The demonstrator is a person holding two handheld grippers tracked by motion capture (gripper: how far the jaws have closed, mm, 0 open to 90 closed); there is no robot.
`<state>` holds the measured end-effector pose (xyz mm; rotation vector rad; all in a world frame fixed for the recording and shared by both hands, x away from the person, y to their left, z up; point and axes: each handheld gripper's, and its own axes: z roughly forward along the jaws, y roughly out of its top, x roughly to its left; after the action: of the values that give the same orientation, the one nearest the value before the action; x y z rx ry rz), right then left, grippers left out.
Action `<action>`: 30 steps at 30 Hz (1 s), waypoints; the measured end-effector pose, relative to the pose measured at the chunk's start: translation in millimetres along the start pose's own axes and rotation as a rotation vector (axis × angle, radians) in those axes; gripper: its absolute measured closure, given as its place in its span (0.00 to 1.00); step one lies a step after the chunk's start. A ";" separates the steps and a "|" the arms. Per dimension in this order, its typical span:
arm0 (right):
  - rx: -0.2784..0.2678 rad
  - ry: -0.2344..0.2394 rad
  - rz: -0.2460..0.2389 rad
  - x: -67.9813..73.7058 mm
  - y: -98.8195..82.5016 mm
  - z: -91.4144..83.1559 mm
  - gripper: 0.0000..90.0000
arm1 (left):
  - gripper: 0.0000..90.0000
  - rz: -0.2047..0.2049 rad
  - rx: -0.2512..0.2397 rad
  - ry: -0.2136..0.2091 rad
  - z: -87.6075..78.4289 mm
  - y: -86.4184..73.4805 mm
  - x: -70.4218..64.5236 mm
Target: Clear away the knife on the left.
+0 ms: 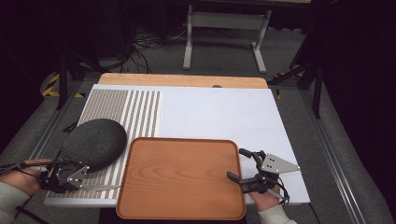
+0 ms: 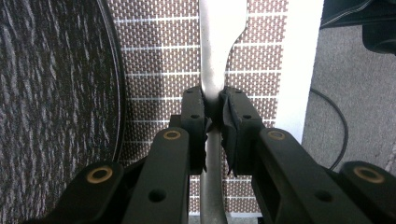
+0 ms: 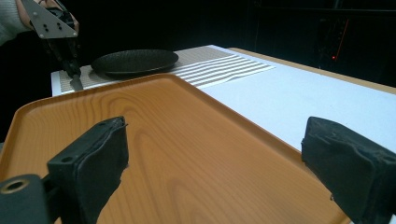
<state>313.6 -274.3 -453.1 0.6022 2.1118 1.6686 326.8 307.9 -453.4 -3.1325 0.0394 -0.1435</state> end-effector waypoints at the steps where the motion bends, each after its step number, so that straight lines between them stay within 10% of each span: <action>1: 0.000 0.000 -0.003 0.4 0.2 0.0 0.09 | 0.89 -0.005 -0.003 -0.002 0.2 -0.3 -0.1; 21: -0.006 -0.009 0.000 -0.2 0.6 -2.6 0.08 | 0.89 -0.096 -0.033 0.039 -32.1 -6.6 -3.4; 30: -0.008 -0.010 0.001 -1.1 0.3 -3.2 0.09 | 0.89 -0.136 -0.126 0.054 -53.3 -3.0 -1.4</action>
<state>312.8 -277.5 -452.1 0.6080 2.0972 1.6706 320.6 310.7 -400.4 -3.2553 -0.1723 -0.2346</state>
